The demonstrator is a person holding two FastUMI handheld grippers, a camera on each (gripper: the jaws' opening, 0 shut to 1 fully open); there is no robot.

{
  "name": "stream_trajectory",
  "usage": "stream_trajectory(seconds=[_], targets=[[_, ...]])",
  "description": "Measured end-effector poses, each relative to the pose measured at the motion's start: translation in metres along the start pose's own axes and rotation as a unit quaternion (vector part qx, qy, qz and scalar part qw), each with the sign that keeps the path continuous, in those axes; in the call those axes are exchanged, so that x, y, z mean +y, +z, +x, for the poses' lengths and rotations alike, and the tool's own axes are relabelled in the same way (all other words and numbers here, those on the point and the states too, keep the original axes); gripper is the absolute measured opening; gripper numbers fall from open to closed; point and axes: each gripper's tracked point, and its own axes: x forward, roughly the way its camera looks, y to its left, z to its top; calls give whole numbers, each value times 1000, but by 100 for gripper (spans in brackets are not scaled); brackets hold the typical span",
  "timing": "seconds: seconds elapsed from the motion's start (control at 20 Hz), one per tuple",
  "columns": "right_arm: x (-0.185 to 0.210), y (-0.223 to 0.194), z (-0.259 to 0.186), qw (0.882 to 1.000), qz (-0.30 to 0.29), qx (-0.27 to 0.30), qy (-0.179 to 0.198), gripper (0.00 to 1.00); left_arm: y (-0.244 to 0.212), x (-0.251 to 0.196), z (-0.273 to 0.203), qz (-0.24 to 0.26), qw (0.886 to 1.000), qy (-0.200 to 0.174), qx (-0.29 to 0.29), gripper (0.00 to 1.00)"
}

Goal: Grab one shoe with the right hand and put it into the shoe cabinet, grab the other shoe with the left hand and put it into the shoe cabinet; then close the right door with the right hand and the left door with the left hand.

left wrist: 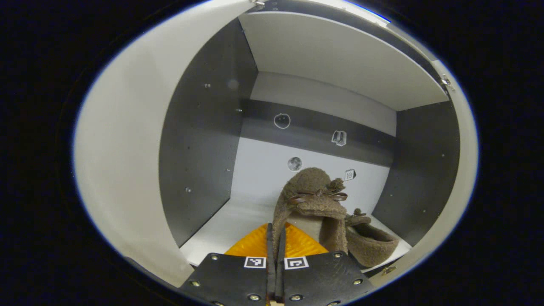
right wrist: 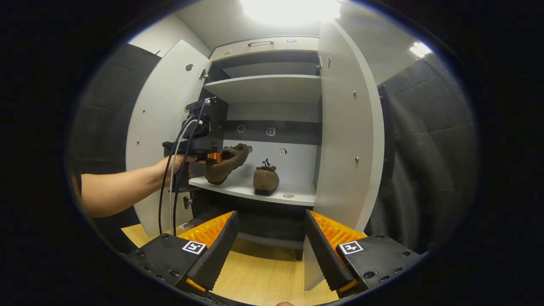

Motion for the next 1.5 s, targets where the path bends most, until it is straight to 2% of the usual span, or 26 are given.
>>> stream_trajectory(seconds=[0.25, 0.35, 0.5, 0.55, 0.75, 0.8, 0.85, 1.0, 1.5], targets=[[-3, -7, 4, 1000, 14, 8, -3, 98, -33, 13, 37, 4, 997, 42, 62, 1], [-6, -7, 5, 1000, 11, 9, -5, 98, -30, 17, 41, 16, 997, 45, 68, 1], [-9, -6, 4, 1000, 16, 5, -11, 98, -22, 13, 34, 54, 995, 35, 73, 10], [-10, -5, 4, 1000, 20, 3, -12, 98, -20, 8, 30, 64, 995, 28, 75, 16], [-9, 1, -3, 1000, 28, -5, -12, 98, -2, -6, 0, 85, 995, 9, 55, 94], [-10, 4, -5, 999, 28, -9, -12, 98, 4, -10, -12, 87, 995, 2, 45, 91], [-10, 8, -7, 999, 29, -14, -12, 98, 11, -15, -26, 88, 996, -5, 32, 94], [-10, 19, -17, 999, 36, -24, -10, 97, 31, -25, -73, 92, 996, -18, -6, 95], [-7, 53, -47, 998, 42, -48, -8, 98, 46, -14, -214, 101, 993, -21, -64, 92]])
